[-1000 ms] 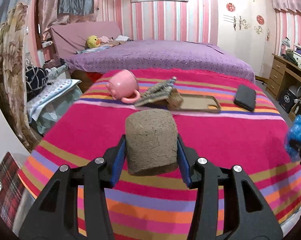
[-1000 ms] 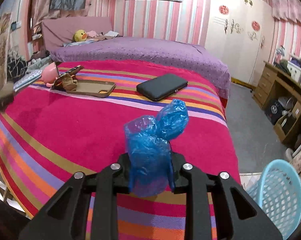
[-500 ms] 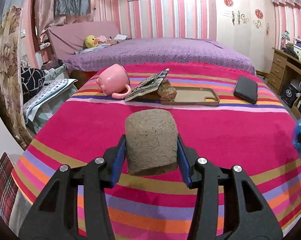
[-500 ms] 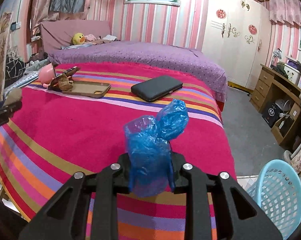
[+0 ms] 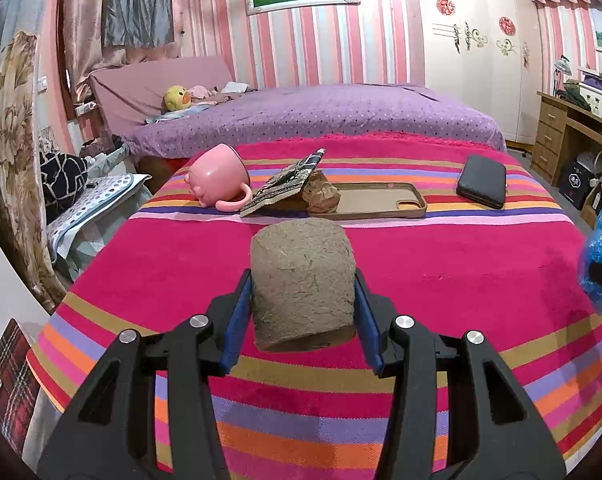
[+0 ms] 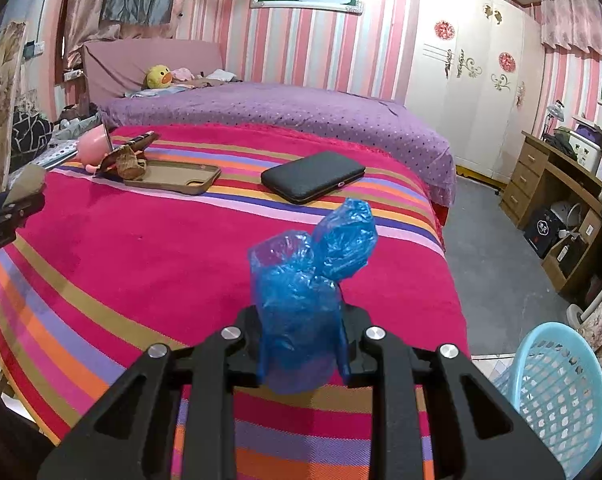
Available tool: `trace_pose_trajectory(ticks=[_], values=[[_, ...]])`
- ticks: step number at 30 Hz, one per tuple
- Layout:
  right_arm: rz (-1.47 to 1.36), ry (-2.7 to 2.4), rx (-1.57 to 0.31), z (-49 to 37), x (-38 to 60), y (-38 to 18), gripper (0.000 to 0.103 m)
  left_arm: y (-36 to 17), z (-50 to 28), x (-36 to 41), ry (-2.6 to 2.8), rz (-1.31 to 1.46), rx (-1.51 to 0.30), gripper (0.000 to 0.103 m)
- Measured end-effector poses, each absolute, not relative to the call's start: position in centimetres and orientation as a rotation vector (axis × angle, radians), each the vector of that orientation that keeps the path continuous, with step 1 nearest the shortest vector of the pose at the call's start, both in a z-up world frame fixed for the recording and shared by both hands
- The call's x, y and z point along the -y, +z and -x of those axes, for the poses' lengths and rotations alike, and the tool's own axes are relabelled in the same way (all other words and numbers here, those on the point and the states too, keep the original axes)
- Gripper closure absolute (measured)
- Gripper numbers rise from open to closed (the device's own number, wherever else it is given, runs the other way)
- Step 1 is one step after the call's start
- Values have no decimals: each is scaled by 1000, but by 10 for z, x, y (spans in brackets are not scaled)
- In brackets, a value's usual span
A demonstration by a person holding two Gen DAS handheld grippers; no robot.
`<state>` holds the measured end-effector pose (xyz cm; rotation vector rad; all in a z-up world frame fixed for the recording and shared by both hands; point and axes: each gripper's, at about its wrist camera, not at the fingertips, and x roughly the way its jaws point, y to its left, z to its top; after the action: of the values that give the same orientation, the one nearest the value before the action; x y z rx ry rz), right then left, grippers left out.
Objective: Collect trash
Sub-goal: 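Lift the paper roll and blue bag up off the bed with both grippers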
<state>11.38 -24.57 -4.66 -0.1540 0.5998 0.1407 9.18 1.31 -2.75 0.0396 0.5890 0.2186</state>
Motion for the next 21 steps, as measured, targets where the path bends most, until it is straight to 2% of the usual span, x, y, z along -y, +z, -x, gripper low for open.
trace_pose_trajectory(ticks=[21], values=[[145,129,-572,-99,274,-36,77,-24,-92,15,188,-54,-577,57]])
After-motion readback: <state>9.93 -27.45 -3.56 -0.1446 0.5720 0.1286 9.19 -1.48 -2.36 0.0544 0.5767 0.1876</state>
